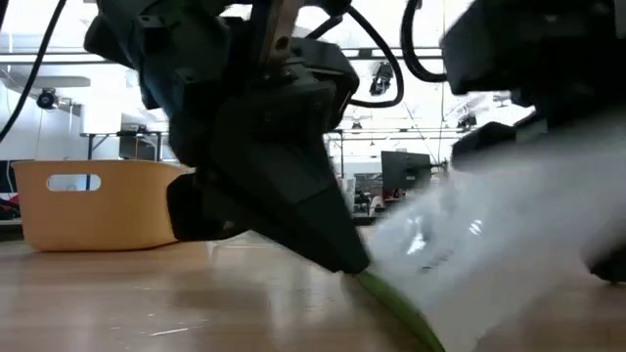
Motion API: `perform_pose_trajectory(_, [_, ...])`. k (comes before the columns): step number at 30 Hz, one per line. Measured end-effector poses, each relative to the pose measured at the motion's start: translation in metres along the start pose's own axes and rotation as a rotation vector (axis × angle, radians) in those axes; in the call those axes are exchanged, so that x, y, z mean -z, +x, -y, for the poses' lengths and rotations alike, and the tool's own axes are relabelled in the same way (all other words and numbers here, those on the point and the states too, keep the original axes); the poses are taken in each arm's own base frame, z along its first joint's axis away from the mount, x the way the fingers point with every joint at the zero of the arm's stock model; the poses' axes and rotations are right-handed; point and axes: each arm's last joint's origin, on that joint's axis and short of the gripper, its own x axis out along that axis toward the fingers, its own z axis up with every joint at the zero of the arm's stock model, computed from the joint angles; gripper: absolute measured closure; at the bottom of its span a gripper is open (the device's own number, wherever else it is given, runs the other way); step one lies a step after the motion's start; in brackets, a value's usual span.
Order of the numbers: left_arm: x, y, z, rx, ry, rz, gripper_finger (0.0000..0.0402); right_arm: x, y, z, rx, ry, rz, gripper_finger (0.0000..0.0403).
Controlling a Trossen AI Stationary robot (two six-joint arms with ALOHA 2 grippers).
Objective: Pick and place items into bin
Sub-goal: Put the card reader box into the white bin
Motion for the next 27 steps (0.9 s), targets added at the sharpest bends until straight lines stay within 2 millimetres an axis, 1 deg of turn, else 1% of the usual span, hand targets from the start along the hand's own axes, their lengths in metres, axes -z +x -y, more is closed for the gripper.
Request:
perform_pose_trajectory(2, [0.002, 0.001, -0.003, -0.01, -0.006, -0.014, 0.0401, -0.007, -0.002, 0.0, -0.009, -0.005, 0.038, 0.0377])
perform_pose_trajectory(5, [0.002, 0.001, -0.002, -0.009, -0.006, -0.016, 0.0401, -0.023, -0.008, 0.0, -0.031, -0.027, 0.127, 0.0359])
perform_pose_trajectory(6, [0.002, 0.001, -0.002, -0.009, -0.006, -0.015, 0.0401, -0.025, -0.009, 0.001, -0.019, -0.024, 0.14, 0.0352])
perform_pose_trajectory(11, [0.001, 0.001, -0.002, -0.009, -0.006, -0.011, 0.0401, -0.032, -0.012, 0.011, 0.005, 0.008, 0.156, 0.032])
perform_pose_trajectory(16, [0.0, -0.001, 0.0, -0.013, -0.005, 0.017, 0.0401, -0.035, -0.014, 0.014, 0.038, 0.011, 0.176, 0.0296])
perform_pose_trajectory(18, [-0.001, -0.003, 0.001, -0.015, -0.003, 0.041, 0.0401, -0.037, -0.02, 0.014, 0.081, -0.008, 0.21, 0.0288])
perform_pose_trajectory(20, [-0.002, -0.005, 0.001, -0.033, -0.003, 0.065, 0.0401, -0.041, -0.027, 0.014, 0.126, -0.059, 0.246, 0.0281])
perform_pose_trajectory(24, [-0.004, -0.007, 0.001, -0.044, 0.0, 0.087, 0.0401, -0.046, -0.044, 0.008, 0.193, -0.265, 0.296, 0.0269])
perform_pose_trajectory(27, [-0.004, -0.008, 0.003, -0.043, 0.001, 0.102, 0.0402, -0.045, -0.048, 0.006, 0.228, -0.418, 0.26, 0.0261])
